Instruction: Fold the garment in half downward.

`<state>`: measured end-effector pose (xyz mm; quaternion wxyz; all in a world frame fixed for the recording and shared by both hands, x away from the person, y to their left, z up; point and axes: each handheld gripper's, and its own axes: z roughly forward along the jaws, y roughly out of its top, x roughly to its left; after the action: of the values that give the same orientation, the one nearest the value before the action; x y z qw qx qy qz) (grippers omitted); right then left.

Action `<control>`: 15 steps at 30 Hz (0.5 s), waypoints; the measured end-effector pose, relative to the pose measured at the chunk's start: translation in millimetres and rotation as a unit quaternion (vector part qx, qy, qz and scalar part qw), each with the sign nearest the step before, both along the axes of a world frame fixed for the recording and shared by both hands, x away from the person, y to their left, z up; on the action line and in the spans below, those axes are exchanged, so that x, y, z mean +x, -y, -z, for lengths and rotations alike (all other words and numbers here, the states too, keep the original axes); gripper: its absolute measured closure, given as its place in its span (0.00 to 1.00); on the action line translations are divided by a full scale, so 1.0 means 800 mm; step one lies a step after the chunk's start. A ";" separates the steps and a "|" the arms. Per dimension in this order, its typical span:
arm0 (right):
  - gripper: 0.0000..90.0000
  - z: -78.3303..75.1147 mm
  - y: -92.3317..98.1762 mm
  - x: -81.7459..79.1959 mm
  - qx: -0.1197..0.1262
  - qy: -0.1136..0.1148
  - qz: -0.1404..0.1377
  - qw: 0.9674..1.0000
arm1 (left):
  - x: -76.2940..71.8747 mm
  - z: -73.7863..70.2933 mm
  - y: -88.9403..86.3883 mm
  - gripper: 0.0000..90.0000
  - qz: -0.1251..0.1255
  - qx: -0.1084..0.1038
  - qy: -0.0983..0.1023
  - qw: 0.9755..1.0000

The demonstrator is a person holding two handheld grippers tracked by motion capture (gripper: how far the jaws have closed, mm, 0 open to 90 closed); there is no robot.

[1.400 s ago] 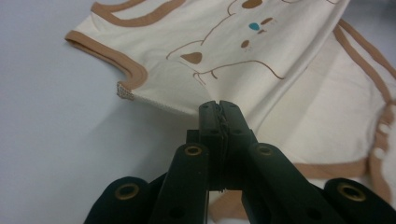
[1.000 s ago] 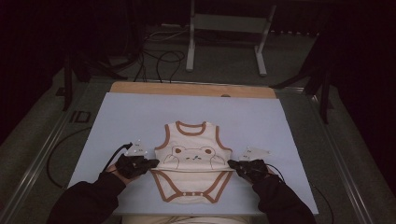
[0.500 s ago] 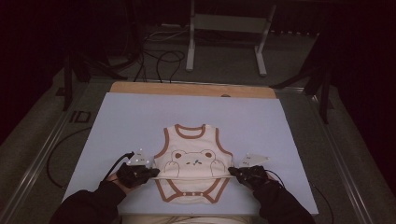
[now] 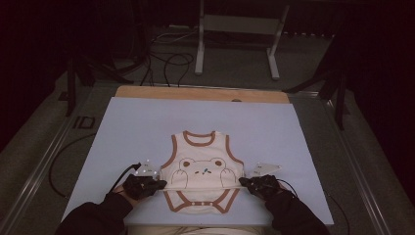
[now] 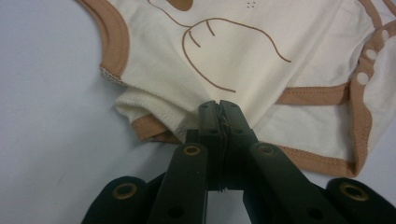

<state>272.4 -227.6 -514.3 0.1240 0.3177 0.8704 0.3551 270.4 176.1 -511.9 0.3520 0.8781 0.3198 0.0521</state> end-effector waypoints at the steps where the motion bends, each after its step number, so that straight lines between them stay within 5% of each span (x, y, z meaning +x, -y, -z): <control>1: 0.99 0.000 0.001 0.000 0.002 -0.002 0.001 1.000 | 0.000 0.000 0.000 0.99 0.002 0.003 0.002 1.000; 10: 0.97 -0.001 0.000 0.000 0.002 -0.004 0.000 1.000 | -0.005 -0.004 0.001 0.82 -0.006 0.019 0.020 1.000; 15: 0.82 -0.008 0.002 -0.001 0.009 0.006 0.005 1.000 | -0.007 -0.009 -0.001 0.68 -0.009 0.018 0.028 0.999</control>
<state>271.8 -229.0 -507.9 0.1279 0.3214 0.8646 0.3644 265.2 176.7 -504.9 0.3447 0.8795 0.3168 0.0850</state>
